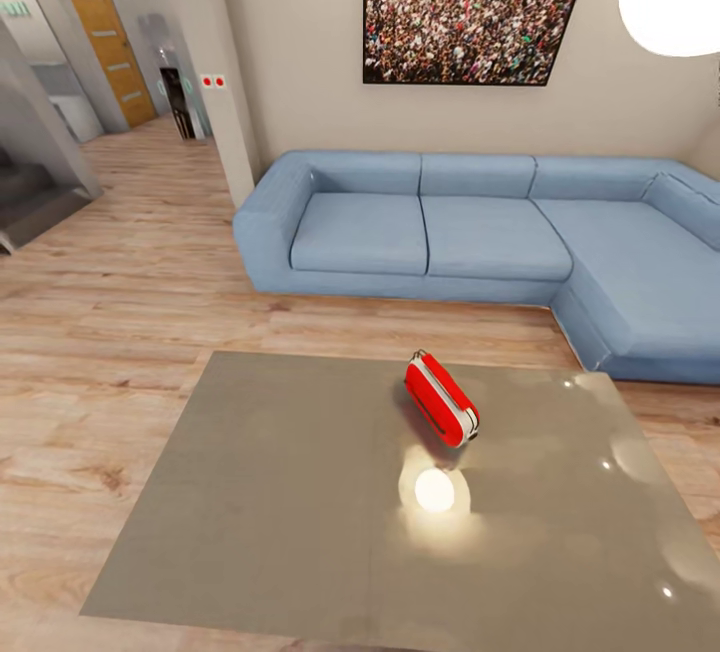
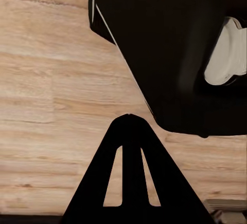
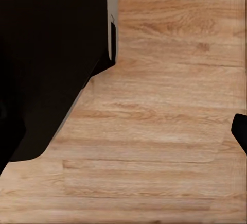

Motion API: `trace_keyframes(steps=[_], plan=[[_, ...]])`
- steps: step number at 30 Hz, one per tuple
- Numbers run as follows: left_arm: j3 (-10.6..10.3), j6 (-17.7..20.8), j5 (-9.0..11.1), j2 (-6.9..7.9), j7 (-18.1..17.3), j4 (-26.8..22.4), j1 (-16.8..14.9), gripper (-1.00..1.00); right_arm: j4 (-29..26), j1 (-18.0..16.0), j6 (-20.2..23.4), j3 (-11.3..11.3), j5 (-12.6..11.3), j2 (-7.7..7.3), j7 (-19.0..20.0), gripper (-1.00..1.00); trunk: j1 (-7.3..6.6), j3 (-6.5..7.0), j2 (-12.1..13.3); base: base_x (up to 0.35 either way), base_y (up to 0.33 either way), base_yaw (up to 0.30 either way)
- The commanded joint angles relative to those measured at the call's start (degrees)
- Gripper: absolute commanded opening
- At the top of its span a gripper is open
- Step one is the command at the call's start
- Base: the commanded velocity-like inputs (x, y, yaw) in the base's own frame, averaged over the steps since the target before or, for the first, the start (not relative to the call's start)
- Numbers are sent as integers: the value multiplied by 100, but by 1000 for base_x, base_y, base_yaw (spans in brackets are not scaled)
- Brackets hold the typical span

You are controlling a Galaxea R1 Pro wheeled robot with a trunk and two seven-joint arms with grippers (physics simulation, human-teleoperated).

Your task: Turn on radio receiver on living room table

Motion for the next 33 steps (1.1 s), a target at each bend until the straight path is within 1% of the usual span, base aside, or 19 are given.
trace_keyframes(steps=[1,2,5,6,9,13,21,27,33], plan=[[110,-1,1,-9,39,15,0,-100,54,9,-1,-3,-1,-3,-69,100,0,9,0,0,0,0],[250,-1,-1,-7,58,22,0,-100,81,14,2,-5,-6,-5,-104,100,0,19,0,0,0,0],[558,-2,-5,2,73,33,0,-100,102,17,-1,-6,-4,-6,-130,100,0,46,0,0,0,0],[631,-2,-5,3,75,35,0,-100,105,18,-7,-6,-3,-6,-134,100,0,55,0,0,0,0],[722,-2,-12,5,77,33,0,-100,108,18,-20,-8,-2,-7,-138,100,0,83,0,0,0,0],[760,-2,-19,0,78,30,0,-100,109,19,-29,-9,-2,-7,-139,100,0,108,0,0,0,0],[772,5,-24,-3,124,37,0,-100,117,19,-20,-12,-2,-14,-99,100,0,117,0,0,0,0],[787,12,-16,-14,417,38,0,-100,118,19,13,-13,-15,-15,-64,100,0,146,0,0,0,0],[792,15,-9,-21,492,38,0,-100,118,19,13,-4,-19,-16,-61,100,0,186,0,0,0,0]])
